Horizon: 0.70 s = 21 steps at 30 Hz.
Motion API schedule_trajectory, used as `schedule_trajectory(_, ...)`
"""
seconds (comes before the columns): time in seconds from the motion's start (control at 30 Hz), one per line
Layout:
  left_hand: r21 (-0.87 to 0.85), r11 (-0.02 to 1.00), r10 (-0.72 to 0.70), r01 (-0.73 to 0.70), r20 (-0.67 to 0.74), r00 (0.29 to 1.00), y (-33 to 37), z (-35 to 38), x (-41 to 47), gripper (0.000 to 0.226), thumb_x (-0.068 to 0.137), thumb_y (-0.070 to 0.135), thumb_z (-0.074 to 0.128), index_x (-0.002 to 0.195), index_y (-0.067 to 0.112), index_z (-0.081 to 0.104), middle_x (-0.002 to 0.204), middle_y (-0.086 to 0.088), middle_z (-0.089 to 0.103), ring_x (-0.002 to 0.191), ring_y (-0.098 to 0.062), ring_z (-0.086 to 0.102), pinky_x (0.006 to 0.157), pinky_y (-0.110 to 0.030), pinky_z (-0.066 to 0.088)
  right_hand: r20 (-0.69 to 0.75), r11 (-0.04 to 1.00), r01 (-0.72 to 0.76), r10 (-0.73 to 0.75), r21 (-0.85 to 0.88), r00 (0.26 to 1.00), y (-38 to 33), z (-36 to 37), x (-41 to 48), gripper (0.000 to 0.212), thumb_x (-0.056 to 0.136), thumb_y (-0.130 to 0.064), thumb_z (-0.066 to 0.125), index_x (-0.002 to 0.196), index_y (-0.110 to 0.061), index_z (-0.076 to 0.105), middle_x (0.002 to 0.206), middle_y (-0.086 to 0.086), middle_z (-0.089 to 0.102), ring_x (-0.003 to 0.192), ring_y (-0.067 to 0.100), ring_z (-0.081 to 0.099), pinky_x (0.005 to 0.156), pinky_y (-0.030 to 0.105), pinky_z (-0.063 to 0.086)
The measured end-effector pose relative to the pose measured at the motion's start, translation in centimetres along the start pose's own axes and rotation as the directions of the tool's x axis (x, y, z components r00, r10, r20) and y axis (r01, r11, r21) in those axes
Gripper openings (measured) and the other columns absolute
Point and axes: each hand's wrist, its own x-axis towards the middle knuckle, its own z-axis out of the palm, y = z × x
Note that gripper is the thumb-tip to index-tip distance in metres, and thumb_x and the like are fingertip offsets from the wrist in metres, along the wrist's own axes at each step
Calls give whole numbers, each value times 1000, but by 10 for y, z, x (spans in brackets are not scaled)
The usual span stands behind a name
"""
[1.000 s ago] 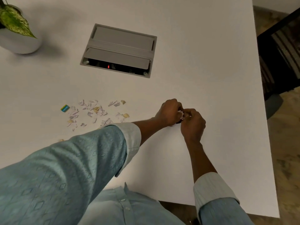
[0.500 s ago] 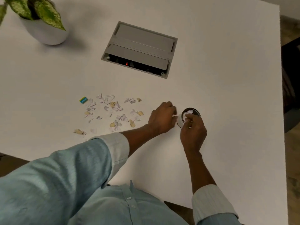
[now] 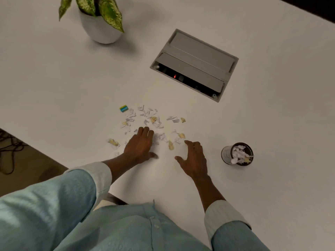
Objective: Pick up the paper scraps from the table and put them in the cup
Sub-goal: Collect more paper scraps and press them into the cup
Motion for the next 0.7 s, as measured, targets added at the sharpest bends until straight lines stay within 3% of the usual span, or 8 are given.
schedule_trajectory(0.1, -65, 998, -14, 15, 16, 1000, -1, 9, -8, 121, 59, 66, 89, 148, 9, 30, 148, -13, 34, 132, -33, 38, 91, -48, 58, 1, 1000, 24, -24, -6, 1000, -7, 6, 11, 80, 80, -50, 77, 145, -24, 40, 143, 5, 38, 132, 24, 41, 85, 41, 56)
schedule_trajectory(0.23, -169, 985, -9, 17, 49, 999, 9, 21, -11, 117, 74, 37, 91, 161, 14, 16, 160, -15, 22, 143, -35, 32, 98, -45, 56, 60, 992, 85, -79, -97, 995, -20, 9, 25, 80, 83, -47, 76, 150, -31, 35, 155, 5, 28, 141, 25, 31, 91, 43, 56)
schedule_trajectory(0.33, -275, 961, 2, 7, 34, 999, 15, 25, -7, 91, 84, 14, 81, 157, 21, 28, 157, -11, 25, 138, -31, 34, 94, -42, 56, 70, 962, 155, -143, -224, 987, -32, 11, 31, 67, 88, -40, 73, 147, -30, 42, 151, 6, 33, 138, 25, 32, 86, 40, 57)
schedule_trajectory(0.4, -334, 943, -17, 10, -18, 1000, 18, 24, -5, 53, 91, 9, 71, 136, 19, 46, 141, -4, 37, 124, -25, 42, 84, -33, 53, 70, 950, 176, -163, -260, 984, -39, 11, 33, 55, 90, -34, 73, 140, -25, 52, 145, 8, 40, 133, 26, 37, 81, 37, 58)
schedule_trajectory(0.47, -304, 952, -32, 13, -57, 998, 21, 23, -3, 28, 95, 8, 63, 120, 16, 53, 126, -2, 44, 110, -21, 45, 79, -29, 49, 80, 937, 192, -176, -291, 981, -44, 12, 34, 43, 91, -28, 71, 132, -21, 58, 139, 8, 45, 128, 26, 43, 78, 33, 56)
schedule_trajectory(0.57, -237, 971, -1, -17, -76, 997, 25, 26, -1, 23, 94, 3, 58, 116, 9, 58, 120, -7, 53, 107, -25, 48, 81, -38, 50, 80, 923, 217, -202, -319, 976, -46, 13, 32, 25, 96, -21, 64, 120, -17, 62, 131, 6, 50, 121, 24, 48, 75, 29, 53)
schedule_trajectory(0.7, -291, 957, -33, 8, -82, 996, 28, 27, 2, 15, 96, 2, 56, 107, 10, 63, 114, -7, 59, 104, -25, 51, 81, -36, 50, 56, 935, 227, -220, -272, 974, -43, 16, 29, 17, 99, -13, 59, 114, -11, 65, 122, 7, 54, 111, 23, 53, 79, 32, 55)
